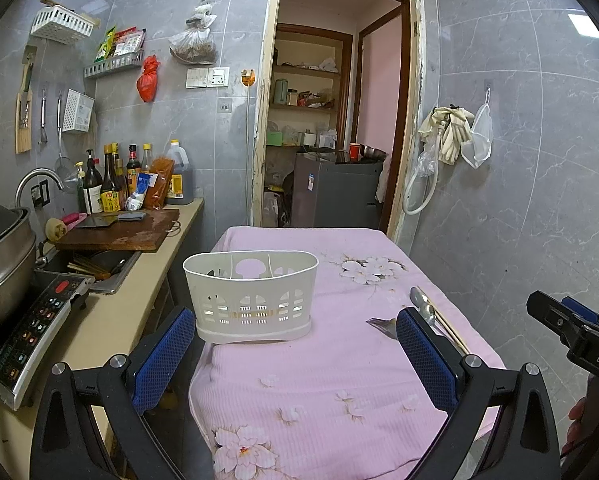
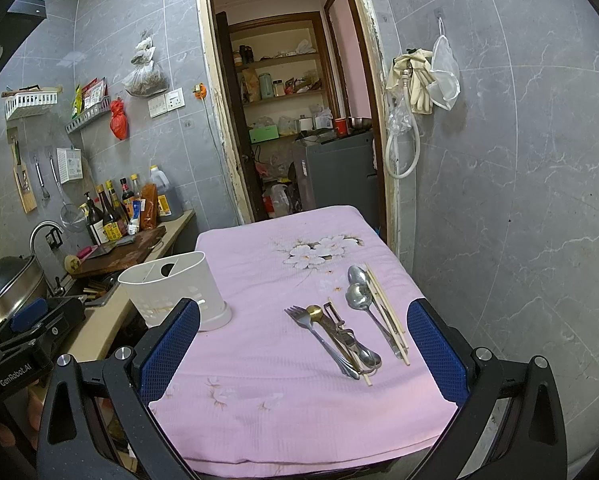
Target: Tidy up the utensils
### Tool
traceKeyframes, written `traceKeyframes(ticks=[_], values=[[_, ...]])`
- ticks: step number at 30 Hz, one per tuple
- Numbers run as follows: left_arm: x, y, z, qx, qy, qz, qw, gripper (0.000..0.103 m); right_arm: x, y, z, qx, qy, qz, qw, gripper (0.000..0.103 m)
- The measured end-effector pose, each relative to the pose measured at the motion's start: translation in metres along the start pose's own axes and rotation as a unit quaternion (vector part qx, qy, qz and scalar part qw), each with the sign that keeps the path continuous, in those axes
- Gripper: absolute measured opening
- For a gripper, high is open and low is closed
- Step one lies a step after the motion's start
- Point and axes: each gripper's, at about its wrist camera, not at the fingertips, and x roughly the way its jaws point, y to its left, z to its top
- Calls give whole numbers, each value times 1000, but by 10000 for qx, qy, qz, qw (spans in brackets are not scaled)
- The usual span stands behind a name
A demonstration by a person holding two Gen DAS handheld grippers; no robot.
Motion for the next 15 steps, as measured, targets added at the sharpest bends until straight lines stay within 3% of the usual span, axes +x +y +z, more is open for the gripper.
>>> traceKeyframes(ticks=[15], values=[[0, 0, 0, -1, 8, -3, 10000, 102, 1, 1, -1, 1, 3, 1, 10000, 102]])
